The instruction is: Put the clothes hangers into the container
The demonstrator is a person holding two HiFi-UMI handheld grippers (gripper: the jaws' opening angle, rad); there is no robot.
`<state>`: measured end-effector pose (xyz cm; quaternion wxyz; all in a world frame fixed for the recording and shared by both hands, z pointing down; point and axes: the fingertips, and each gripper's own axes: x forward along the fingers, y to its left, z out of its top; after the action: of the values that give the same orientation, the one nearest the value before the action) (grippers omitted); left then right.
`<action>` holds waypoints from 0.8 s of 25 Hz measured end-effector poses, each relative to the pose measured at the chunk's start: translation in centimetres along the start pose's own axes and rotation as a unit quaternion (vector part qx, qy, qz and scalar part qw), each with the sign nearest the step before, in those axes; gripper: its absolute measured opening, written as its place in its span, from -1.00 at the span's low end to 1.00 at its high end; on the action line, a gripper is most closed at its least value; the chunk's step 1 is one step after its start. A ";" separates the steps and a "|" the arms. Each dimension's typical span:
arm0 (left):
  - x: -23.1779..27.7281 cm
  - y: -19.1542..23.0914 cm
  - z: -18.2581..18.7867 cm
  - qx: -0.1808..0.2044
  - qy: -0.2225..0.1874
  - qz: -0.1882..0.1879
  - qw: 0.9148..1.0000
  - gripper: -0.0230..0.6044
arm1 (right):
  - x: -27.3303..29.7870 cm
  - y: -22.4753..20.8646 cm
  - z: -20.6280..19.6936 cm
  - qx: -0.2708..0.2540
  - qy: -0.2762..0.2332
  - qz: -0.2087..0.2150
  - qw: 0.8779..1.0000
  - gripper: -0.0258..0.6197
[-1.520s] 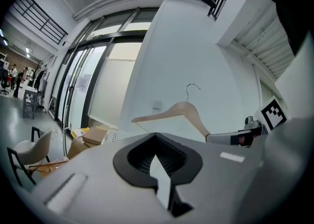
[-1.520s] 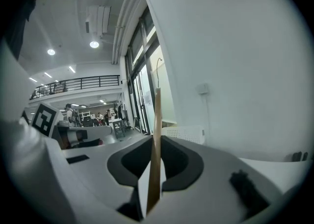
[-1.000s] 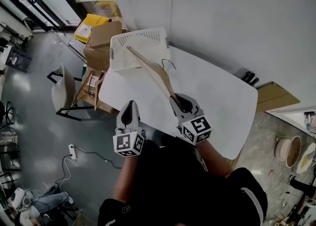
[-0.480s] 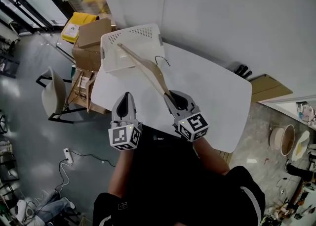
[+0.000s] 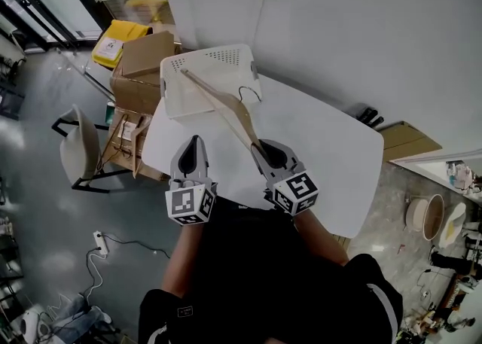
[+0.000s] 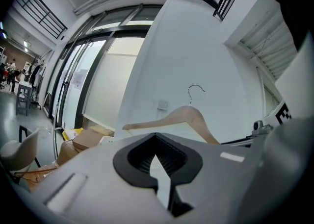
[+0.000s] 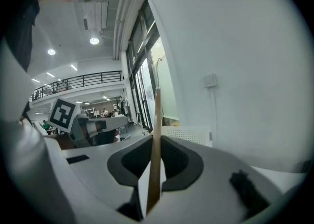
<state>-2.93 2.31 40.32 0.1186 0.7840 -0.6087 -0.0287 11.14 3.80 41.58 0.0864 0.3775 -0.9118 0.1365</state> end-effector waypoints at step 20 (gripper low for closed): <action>4.7 4.9 0.7 -0.014 -0.002 0.004 1.000 -0.91 | 6.5 -1.9 0.3 -0.004 0.039 0.014 0.999 -0.73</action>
<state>-6.51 -3.48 41.22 0.1285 0.7797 -0.6117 -0.0383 7.89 -1.93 43.31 0.1217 0.3586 -0.9134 0.1492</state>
